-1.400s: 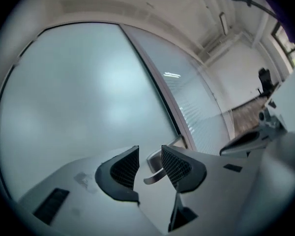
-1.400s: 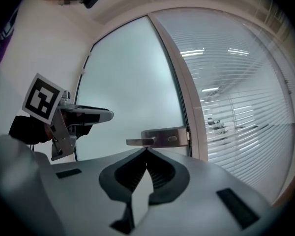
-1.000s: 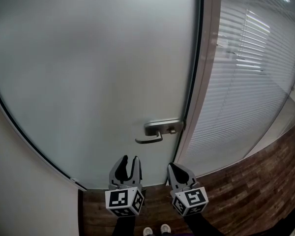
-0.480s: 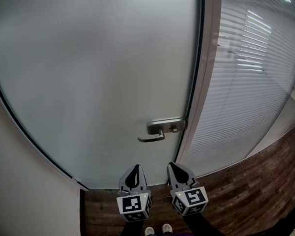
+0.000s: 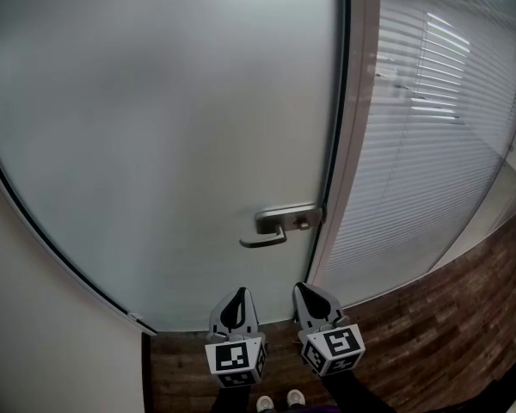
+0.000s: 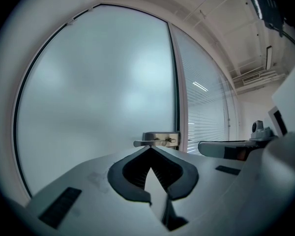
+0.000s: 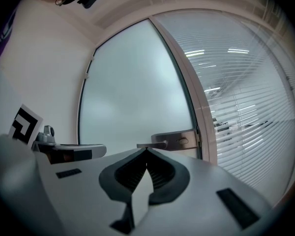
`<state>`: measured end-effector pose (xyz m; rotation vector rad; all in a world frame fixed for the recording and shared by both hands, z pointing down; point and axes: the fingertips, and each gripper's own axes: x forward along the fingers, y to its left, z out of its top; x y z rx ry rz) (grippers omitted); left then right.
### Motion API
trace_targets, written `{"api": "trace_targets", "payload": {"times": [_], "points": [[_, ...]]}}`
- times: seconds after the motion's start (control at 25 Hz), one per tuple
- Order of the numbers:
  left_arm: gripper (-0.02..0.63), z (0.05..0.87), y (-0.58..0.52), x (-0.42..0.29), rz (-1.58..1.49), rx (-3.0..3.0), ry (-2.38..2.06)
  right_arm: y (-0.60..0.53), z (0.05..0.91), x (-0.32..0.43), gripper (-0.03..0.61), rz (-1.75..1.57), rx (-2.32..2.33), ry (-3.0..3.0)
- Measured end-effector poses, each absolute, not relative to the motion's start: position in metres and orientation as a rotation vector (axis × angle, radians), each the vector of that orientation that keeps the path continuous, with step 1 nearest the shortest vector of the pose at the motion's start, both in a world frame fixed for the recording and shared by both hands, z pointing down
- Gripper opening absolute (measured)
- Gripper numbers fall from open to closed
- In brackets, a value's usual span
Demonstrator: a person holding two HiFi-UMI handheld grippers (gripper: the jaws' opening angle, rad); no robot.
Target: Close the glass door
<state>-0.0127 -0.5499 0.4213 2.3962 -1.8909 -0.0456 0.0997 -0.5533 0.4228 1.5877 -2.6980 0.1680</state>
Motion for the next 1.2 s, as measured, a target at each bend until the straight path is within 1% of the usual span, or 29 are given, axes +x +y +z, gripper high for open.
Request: {"api": "trace_targets", "payload": {"times": [1.2], "points": [[0.0,0.4281,-0.5511,-0.0113,-0.003,2.398,-1.872,-0.5575,0.4257,0.0984,-0.009,0.158,1.571,-2.675]]}}
